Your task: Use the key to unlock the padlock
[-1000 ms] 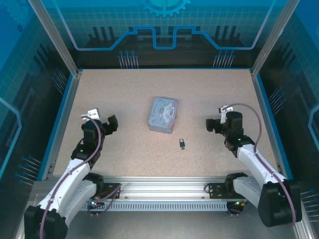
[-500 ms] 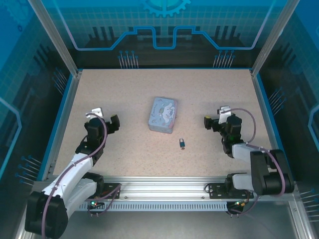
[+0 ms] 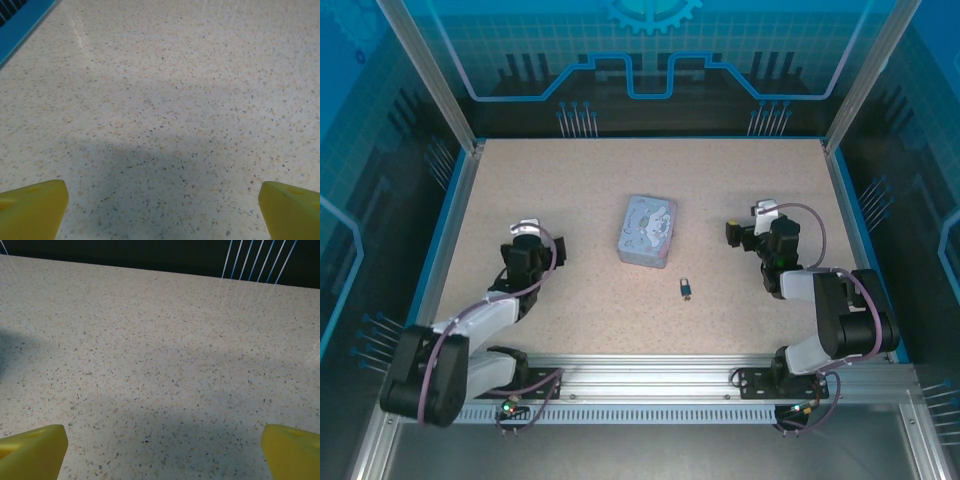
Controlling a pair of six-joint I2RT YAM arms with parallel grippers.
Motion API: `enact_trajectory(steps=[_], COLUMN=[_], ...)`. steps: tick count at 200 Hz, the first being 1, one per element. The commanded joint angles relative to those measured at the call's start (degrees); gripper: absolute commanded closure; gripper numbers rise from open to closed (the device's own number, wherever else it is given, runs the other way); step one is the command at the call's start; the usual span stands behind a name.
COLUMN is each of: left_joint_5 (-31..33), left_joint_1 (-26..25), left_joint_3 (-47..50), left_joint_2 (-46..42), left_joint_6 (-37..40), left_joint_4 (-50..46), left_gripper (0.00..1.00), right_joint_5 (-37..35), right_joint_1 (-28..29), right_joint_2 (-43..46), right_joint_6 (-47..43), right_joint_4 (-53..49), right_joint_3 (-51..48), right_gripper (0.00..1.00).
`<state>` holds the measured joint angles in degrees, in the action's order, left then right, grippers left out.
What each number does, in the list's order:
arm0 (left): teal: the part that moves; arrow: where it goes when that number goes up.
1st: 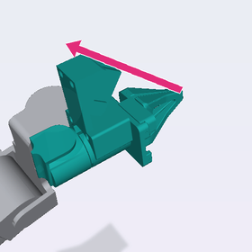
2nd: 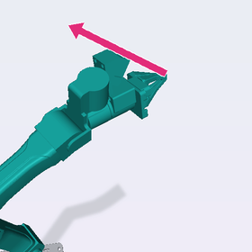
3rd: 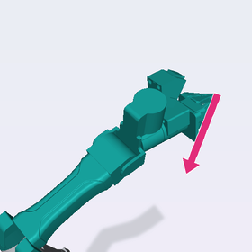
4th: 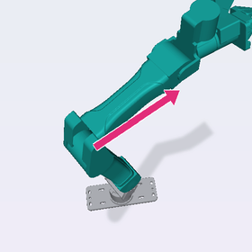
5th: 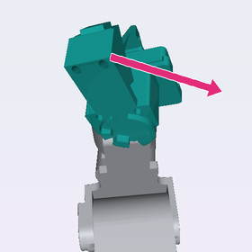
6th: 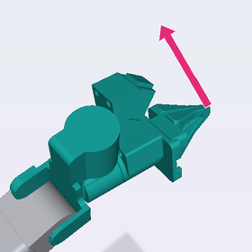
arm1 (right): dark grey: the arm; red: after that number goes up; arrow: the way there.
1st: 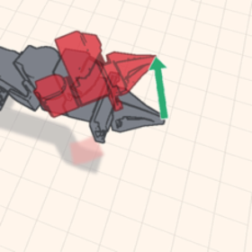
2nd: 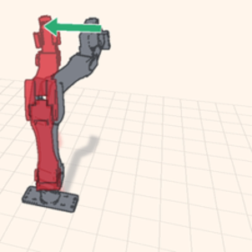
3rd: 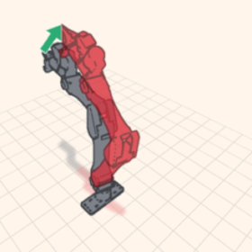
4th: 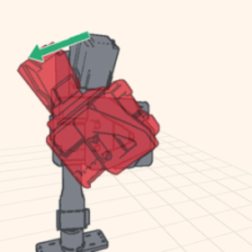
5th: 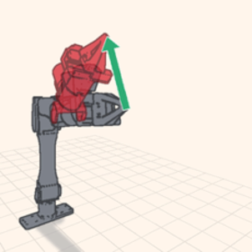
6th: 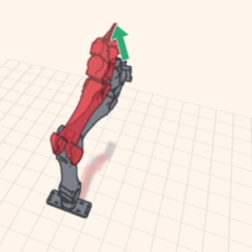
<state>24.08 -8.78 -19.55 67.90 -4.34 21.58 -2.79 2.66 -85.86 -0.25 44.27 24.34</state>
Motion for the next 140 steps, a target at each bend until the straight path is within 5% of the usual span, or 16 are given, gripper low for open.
enact_trajectory(steps=[1,31,71,99,140], left_joint_5=[-4.7,-10.8,-15.9,-23.7,-22.8], left_joint_1=[0.5,0.7,3.8,6.6,8.2], left_joint_3=[-0.9,-0.7,-1.0,2.7,-2.3], left_joint_2=[4.9,13.5,15.8,22.1,20.9], left_joint_6=[6.3,11.1,8.6,8.7,5.6], left_joint_4=[13.1,28.5,28.8,42.8,30.8], left_gripper=[0.01,0.01,0.01,0.01,0.01], right_joint_5=[-0.9,-1.1,-1.0,-1.1,-1.1], right_joint_1=[0.4,0.4,0.6,0.6,0.6], right_joint_2=[-0.3,-0.3,-0.3,-0.3,-0.3], right_joint_6=[0.2,0.2,0.2,0.2,0.2], right_joint_4=[-0.9,-0.9,-0.9,-0.9,-0.9], right_joint_3=[0.3,0.2,0.3,0.3,0.3], right_gripper=[0.00,0.00,0.00,0.00,0.00])
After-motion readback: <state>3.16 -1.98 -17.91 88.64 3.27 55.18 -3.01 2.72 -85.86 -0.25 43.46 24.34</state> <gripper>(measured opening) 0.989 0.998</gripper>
